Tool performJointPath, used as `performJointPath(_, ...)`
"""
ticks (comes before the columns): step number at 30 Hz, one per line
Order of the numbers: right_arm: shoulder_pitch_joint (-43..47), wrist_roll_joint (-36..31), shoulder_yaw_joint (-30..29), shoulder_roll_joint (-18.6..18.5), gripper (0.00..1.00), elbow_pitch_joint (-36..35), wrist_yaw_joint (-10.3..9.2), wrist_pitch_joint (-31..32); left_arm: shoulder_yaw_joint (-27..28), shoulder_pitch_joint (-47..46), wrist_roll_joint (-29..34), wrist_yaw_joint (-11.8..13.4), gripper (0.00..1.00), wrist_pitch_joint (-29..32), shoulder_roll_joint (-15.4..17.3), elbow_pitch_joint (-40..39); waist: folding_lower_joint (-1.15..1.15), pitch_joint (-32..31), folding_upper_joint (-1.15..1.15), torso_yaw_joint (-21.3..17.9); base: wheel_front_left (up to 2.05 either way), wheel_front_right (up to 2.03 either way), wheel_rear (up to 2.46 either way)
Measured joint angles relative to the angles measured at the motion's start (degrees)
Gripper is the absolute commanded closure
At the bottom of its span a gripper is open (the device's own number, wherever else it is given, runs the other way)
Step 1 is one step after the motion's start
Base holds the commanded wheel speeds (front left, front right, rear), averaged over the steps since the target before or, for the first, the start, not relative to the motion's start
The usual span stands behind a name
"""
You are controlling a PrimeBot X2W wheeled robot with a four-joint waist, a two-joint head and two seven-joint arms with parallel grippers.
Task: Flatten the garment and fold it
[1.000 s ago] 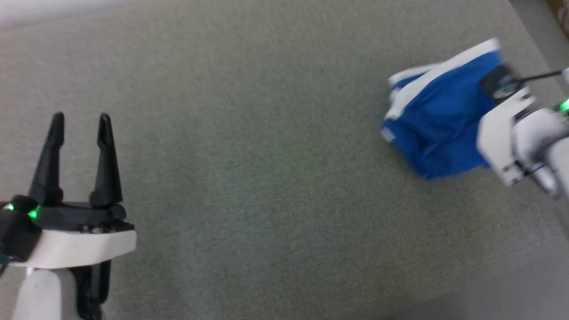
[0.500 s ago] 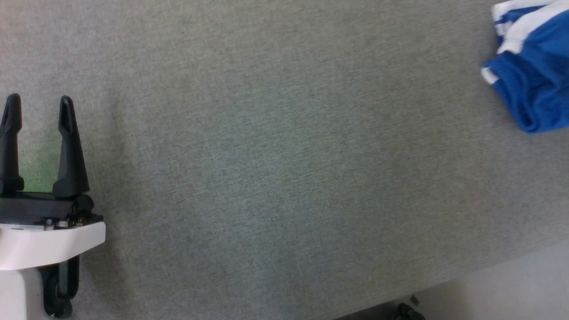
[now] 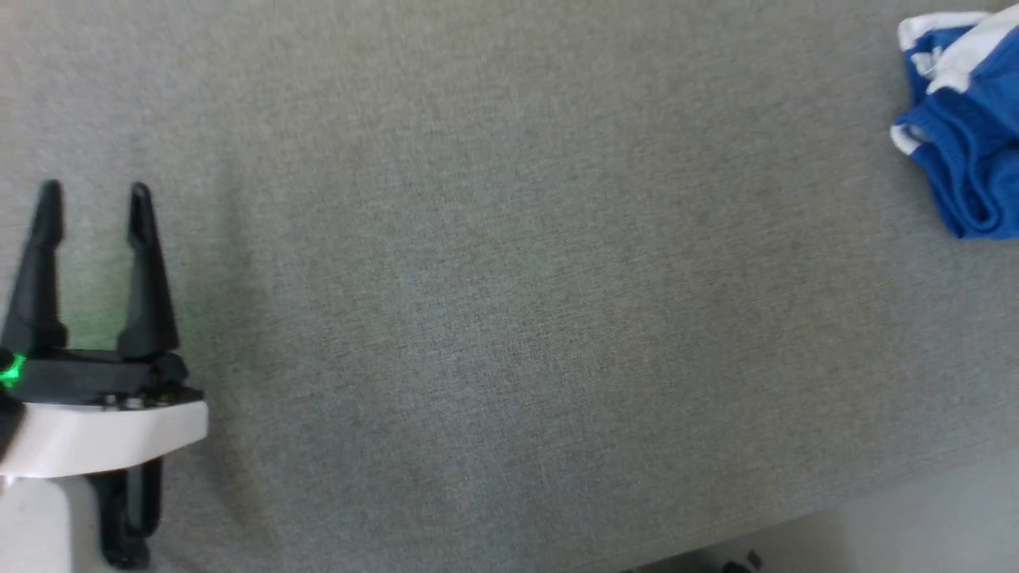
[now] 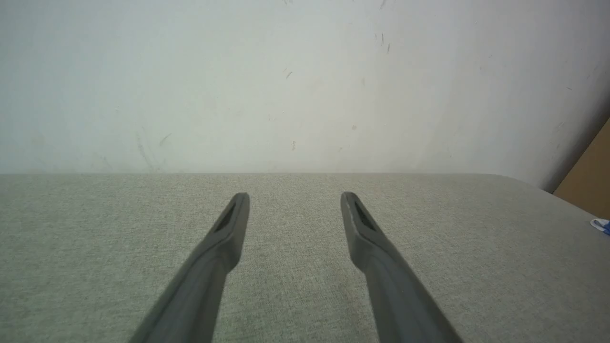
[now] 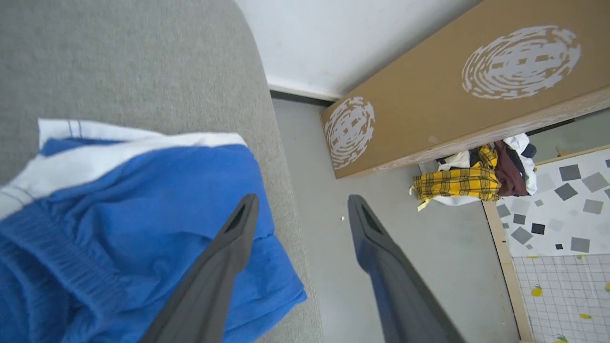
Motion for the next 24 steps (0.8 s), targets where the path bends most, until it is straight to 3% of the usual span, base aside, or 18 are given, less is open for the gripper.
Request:
performJointPath(8,-0.8,10.3,8.0,0.0,0.00,-10.0,-0.01,-12.3,0.8,0.2,0.9,0.0,0.00,0.0,-4.7,4.5,-0.01,-7.4,0.00,0.9,0.00,0.00,0.00)
performJointPath(14,0.6,15.2,11.0,6.3,0.00,-16.9,-0.01,-18.7,1.5,0.2,1.5,0.0,0.00,0.0,-6.6,7.8,-0.01,-14.1,0.00,2.2,0.00,0.00,0.00)
performJointPath(18,4.9,12.3,11.2,12.1,0.00,-19.7,0.00,-25.4,2.6,0.2,1.6,0.0,0.00,0.0,-7.5,9.8,-0.02,-18.2,0.00,3.7,0.00,0.00,0.00)
performJointPath(22,9.9,11.1,9.4,20.5,0.00,-21.0,-0.01,-32.9,3.5,0.1,1.7,0.1,0.00,0.0,-8.7,11.5,-0.01,-21.5,0.00,5.6,0.00,0.00,0.00)
performJointPath(24,12.3,11.6,8.5,22.4,0.00,-21.0,-0.01,-36.7,4.1,0.0,1.7,0.2,0.00,0.0,-9.2,12.5,-0.02,-22.9,0.00,6.7,0.00,0.00,0.00)
